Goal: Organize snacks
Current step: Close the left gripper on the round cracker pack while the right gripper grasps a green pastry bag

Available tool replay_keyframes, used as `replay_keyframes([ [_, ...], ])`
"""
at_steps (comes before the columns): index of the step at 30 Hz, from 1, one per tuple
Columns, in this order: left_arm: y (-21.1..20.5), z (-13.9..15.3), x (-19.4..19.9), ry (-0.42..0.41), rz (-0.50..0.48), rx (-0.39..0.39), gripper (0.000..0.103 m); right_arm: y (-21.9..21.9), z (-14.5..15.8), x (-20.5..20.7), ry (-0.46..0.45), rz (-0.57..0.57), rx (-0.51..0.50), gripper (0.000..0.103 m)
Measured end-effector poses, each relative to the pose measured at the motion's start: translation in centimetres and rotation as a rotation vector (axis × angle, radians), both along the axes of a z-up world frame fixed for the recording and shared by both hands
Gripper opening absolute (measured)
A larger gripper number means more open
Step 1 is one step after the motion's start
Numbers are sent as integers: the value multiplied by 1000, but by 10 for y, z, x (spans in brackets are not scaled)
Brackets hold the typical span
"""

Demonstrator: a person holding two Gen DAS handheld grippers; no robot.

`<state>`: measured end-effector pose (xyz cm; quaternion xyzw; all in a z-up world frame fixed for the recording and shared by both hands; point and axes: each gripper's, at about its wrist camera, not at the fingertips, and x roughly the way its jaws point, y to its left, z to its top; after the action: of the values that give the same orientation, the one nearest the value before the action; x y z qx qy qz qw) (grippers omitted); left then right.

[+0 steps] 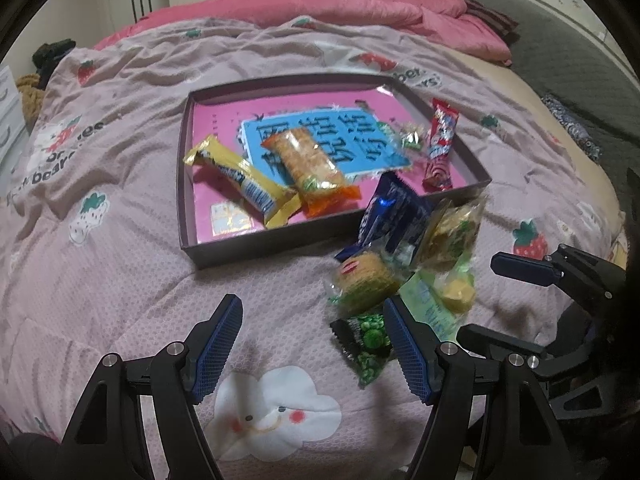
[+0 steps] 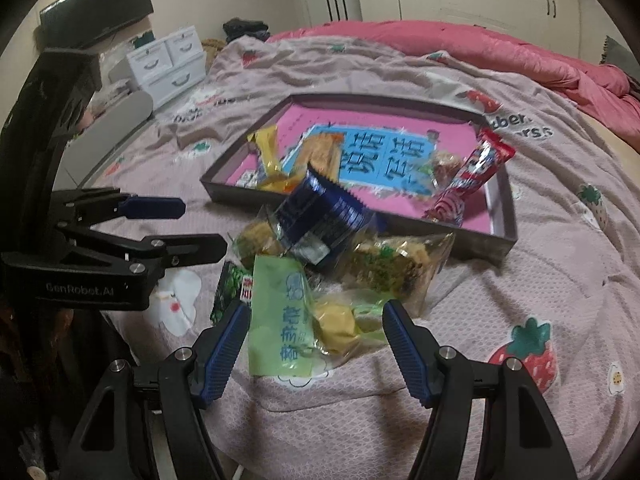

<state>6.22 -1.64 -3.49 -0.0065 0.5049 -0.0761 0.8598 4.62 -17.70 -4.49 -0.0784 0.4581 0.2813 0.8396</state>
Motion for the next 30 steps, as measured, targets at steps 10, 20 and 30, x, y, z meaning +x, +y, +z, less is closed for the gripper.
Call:
replay_keyframes([
  [10,-5,-12,7,21,-21,-3,75,14,-18,2,28,41,-67,69],
  [20,-13,-21,16,28,-35,0,75,9,-25,10,44,1,-85,75],
  [30,-20,-25,22,36,-61,-31,74,-15,-32,29,106,-107,-44,59],
])
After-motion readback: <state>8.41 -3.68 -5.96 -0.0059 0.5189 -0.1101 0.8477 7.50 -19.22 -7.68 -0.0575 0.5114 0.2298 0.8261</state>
